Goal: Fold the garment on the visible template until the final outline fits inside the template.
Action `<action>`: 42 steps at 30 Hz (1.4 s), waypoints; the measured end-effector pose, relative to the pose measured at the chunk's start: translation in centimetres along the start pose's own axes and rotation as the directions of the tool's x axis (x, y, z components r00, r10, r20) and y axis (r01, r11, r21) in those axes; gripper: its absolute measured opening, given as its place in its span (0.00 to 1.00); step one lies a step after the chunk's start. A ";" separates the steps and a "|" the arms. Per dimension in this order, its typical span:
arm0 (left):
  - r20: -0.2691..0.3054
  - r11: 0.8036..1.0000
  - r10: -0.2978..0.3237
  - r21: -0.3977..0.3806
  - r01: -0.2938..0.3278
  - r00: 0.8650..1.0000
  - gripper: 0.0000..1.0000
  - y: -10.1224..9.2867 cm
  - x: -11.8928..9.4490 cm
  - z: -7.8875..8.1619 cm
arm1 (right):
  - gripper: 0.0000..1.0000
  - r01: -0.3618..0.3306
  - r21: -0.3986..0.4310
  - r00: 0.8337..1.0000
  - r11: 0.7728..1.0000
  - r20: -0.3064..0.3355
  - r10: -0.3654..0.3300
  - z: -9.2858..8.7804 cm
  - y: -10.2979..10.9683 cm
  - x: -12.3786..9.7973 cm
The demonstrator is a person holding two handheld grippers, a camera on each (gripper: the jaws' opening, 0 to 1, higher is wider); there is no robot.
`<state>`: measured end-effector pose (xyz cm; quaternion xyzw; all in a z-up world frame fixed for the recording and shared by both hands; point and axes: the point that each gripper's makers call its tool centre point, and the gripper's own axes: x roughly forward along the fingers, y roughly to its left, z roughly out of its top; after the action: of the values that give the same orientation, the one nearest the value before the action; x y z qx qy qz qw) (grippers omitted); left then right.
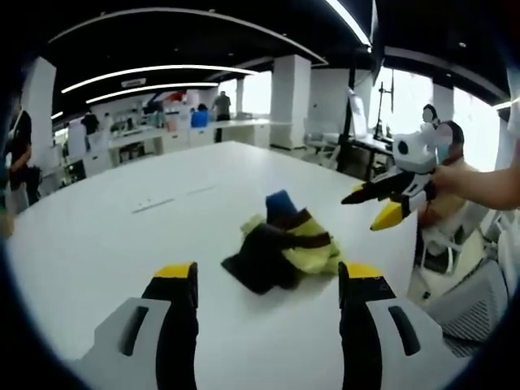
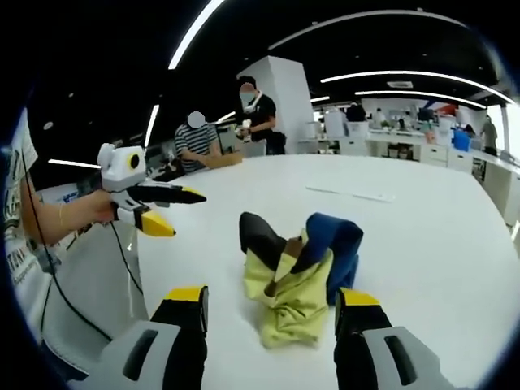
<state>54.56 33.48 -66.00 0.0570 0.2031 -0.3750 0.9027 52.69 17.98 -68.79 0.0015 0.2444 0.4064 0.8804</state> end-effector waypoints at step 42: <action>-0.080 0.991 -0.121 0.041 0.125 0.989 0.15 0.3 8.3 -0.3 | 0.39 -0.007 0.084 0.999 0.996 -0.051 0.012 -1.7 -0.1 5.4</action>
<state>59.90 28.34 -69.68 0.0793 0.2323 -0.4321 0.8678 55.04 21.43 -72.58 0.0291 0.2840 0.3998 0.8710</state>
